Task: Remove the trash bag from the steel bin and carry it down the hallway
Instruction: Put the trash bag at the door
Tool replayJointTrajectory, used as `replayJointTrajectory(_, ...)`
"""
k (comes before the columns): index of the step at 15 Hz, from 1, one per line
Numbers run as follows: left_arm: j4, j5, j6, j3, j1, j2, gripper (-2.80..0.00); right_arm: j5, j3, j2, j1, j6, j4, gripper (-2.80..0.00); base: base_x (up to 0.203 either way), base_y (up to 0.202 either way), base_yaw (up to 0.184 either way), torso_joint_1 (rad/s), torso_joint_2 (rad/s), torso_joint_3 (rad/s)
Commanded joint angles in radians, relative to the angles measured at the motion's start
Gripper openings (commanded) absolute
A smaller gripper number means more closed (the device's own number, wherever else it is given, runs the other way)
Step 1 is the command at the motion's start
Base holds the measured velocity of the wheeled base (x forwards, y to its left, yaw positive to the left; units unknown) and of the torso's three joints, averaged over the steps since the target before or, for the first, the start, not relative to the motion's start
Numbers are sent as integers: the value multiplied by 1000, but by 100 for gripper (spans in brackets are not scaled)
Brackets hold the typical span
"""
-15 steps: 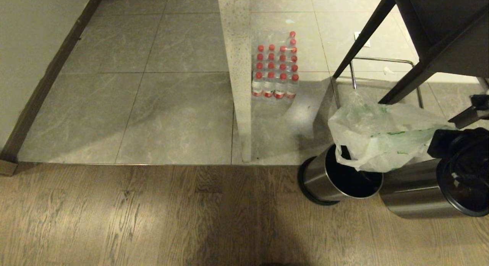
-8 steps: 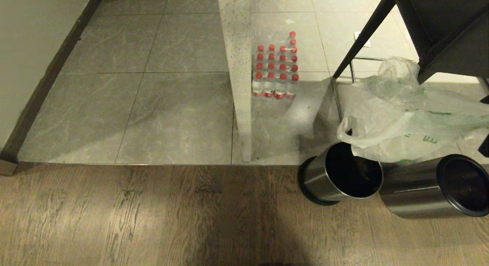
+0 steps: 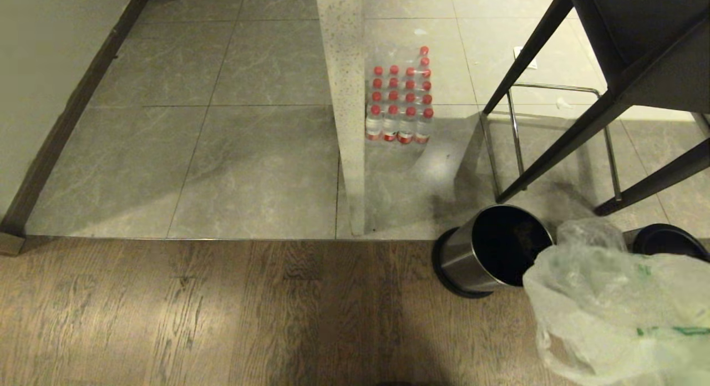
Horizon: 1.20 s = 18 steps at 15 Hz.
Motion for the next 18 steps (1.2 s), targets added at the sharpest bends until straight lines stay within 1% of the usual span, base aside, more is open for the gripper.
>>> replayJointTrajectory(1,0,0,-1,1,0,0,-280,8,96,-186,-8,1,-26,-280,0,0,0,0,0,0)
replayJointTrajectory(3,0,0,0,1,0,1,-280,5,197,-200,-12,-3,-256,-280,0,0,0,0,0,0)
replayJointTrajectory(4,0,0,-1,1,0,1,-280,9,236,-199,-13,-4,-286,-280,0,0,0,0,0,0)
replayJointTrajectory(5,0,0,-1,1,0,1,-280,19,237,-199,-13,11,-243,-280,0,0,0,0,0,0)
replayJointTrajectory(6,0,0,0,0,0,0,-280,20,237,-201,-14,48,-216,-280,0,0,0,0,0,0)
replayJointTrajectory(7,0,0,-1,0,0,1,-280,22,237,-201,-14,62,-220,-280,0,0,0,0,0,0)
replayJointTrajectory(8,0,0,-1,1,0,0,-280,32,237,-201,-14,68,-181,-280,0,0,0,0,0,0)
replayJointTrajectory(9,0,0,-1,0,0,2,-280,61,237,-200,-14,80,-104,-280,0,0,0,0,0,0)
replayJointTrajectory(10,0,0,0,1,0,2,-280,120,237,-200,-14,89,-34,-280,0,0,0,0,0,0)
replayJointTrajectory(11,0,0,-1,2,0,1,-280,161,237,-201,-14,105,1,-280,0,0,0,0,0,0)
replayJointTrajectory(12,0,0,-1,1,0,1,-280,170,237,-201,-14,102,12,-280,0,0,0,0,0,0)
replayJointTrajectory(14,-1,0,-1,0,0,2,-280,181,237,-200,-14,62,21,-280,0,0,0,0,0,0)
replayJointTrajectory(15,-1,0,0,1,0,0,-280,185,237,-201,-12,63,43,-280,0,0,0,0,0,0)
replayJointTrajectory(17,0,0,-1,0,0,2,-280,177,236,-233,38,59,51,-280,0,0,0,0,0,0)
replayJointTrajectory(18,0,0,-1,2,0,2,-280,177,234,-290,53,54,58,-280,0,0,0,0,0,0)
